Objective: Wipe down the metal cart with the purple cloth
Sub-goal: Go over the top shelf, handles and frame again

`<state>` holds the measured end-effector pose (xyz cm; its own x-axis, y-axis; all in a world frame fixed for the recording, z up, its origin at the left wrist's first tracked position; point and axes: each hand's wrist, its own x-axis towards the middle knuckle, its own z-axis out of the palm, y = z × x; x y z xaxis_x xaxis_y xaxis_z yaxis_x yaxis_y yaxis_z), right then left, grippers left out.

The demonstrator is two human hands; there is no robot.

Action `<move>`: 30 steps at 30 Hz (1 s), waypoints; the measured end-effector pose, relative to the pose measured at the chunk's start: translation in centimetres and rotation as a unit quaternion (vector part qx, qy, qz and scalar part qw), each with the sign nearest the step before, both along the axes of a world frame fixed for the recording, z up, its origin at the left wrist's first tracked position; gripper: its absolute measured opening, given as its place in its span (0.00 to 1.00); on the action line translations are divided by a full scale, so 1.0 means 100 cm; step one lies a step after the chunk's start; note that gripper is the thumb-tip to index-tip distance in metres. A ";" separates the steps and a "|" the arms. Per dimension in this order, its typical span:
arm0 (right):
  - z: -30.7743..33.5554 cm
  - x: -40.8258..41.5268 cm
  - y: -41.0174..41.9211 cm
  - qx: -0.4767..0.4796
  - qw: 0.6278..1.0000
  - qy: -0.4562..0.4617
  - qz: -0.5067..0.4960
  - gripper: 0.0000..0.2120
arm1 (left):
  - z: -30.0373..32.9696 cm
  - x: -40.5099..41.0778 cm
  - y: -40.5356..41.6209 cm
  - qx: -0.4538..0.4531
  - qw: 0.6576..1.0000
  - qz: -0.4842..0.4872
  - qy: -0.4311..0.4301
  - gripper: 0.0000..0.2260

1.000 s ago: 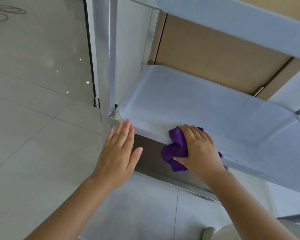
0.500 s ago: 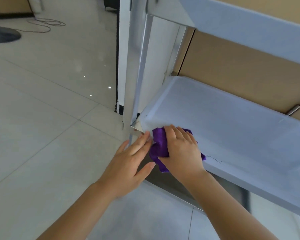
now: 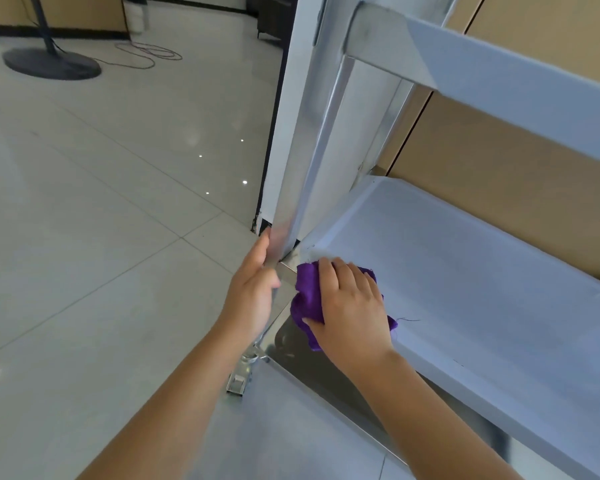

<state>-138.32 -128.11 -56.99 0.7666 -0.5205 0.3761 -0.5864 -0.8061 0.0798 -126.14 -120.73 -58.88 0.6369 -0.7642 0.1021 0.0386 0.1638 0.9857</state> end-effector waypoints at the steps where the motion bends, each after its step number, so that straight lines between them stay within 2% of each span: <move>1: 0.000 0.007 -0.001 0.000 1.000 0.000 0.007 0.36 | -0.002 -0.001 -0.004 -0.009 1.000 -0.007 0.015 0.39; 5: 0.007 0.040 -0.002 0.056 0.997 -0.020 0.049 0.33 | -0.004 -0.003 -0.005 -0.016 0.998 0.015 0.067 0.33; 7: 0.015 0.048 -0.006 0.138 0.988 -0.018 0.072 0.33 | -0.004 0.001 -0.006 -0.007 0.996 0.019 0.083 0.32; 9: 0.021 0.049 -0.014 0.223 0.971 -0.010 0.086 0.37 | -0.001 0.002 -0.004 0.008 0.996 0.015 0.091 0.32; 11: 0.025 0.048 -0.018 0.275 0.957 -0.002 0.096 0.38 | 0.003 -0.001 -0.002 0.013 0.996 0.013 0.089 0.31; 15: 0.036 0.046 -0.026 0.362 0.924 -0.015 0.124 0.23 | 0.007 -0.003 0.001 0.013 0.997 0.014 0.071 0.31; 18: 0.051 0.047 -0.040 0.440 0.888 0.006 0.134 0.21 | 0.011 -0.005 0.002 0.000 0.998 0.004 0.056 0.29; 21: 0.063 0.052 -0.050 0.424 0.888 0.073 0.161 0.18 | 0.019 -0.011 0.001 0.003 0.998 0.028 0.053 0.21; 23: 0.066 0.053 -0.051 0.428 0.883 0.079 0.177 0.14 | 0.020 -0.016 -0.002 0.020 0.997 0.058 0.035 0.17; 27: 0.060 0.051 -0.056 0.434 0.879 0.059 0.187 0.11 | 0.011 -0.040 -0.009 0.059 0.984 0.164 -0.032 0.29; 30: 0.057 0.050 -0.064 0.502 0.845 0.029 0.180 0.12 | 0.000 -0.075 -0.009 0.079 0.959 0.254 -0.103 0.35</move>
